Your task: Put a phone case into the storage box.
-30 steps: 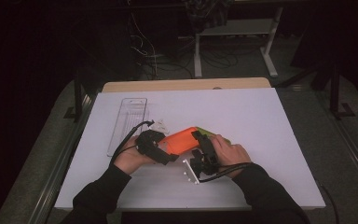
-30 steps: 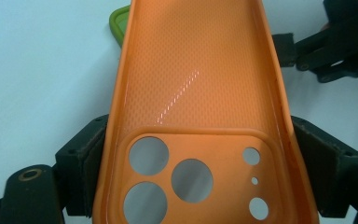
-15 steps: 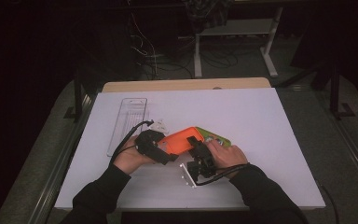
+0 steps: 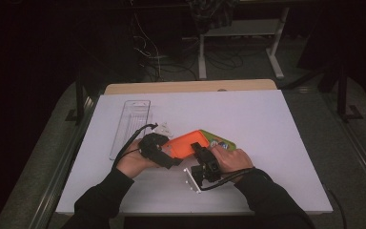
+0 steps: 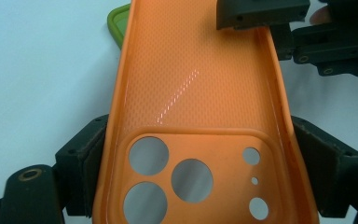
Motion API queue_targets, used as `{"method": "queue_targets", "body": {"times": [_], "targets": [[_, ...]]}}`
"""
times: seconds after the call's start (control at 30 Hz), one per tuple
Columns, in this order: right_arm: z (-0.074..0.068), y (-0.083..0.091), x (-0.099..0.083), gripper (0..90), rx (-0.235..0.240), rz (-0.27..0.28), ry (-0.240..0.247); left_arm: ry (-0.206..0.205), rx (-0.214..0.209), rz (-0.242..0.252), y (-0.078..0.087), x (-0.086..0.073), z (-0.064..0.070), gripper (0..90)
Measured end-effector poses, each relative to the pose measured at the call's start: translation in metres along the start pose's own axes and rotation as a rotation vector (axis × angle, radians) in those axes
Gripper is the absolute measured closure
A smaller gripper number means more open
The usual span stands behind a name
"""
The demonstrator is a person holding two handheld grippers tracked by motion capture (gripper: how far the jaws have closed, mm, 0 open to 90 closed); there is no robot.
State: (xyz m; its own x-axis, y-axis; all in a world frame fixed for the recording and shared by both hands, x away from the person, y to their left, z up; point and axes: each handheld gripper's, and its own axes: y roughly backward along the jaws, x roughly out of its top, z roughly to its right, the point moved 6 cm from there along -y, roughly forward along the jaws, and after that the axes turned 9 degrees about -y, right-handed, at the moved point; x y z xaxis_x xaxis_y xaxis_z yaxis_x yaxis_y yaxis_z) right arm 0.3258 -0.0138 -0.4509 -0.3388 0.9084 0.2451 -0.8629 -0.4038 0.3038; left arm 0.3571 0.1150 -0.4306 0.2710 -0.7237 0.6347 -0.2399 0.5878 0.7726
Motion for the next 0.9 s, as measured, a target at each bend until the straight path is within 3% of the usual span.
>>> {"method": "queue_targets", "body": {"times": [0.13,0.53,0.63,0.77,0.9], "targets": [[-0.001,0.000,0.000,77.2,0.010,-0.001,0.005,0.000,0.000,0.008,0.001,0.000,0.000,15.9],[-0.002,0.003,0.000,78.4,-0.015,0.006,0.018,-0.019,-0.014,0.024,0.001,0.000,0.000,14.8],[-0.001,0.004,-0.001,78.6,-0.017,0.003,0.016,-0.037,-0.008,0.021,0.001,0.000,0.000,10.9],[-0.001,0.003,-0.005,78.6,-0.010,-0.009,0.000,-0.031,-0.008,0.045,0.002,0.001,-0.001,2.2],[0.000,0.003,-0.010,78.6,-0.003,-0.019,-0.016,-0.046,-0.016,0.047,0.007,-0.002,-0.004,0.0]]}}
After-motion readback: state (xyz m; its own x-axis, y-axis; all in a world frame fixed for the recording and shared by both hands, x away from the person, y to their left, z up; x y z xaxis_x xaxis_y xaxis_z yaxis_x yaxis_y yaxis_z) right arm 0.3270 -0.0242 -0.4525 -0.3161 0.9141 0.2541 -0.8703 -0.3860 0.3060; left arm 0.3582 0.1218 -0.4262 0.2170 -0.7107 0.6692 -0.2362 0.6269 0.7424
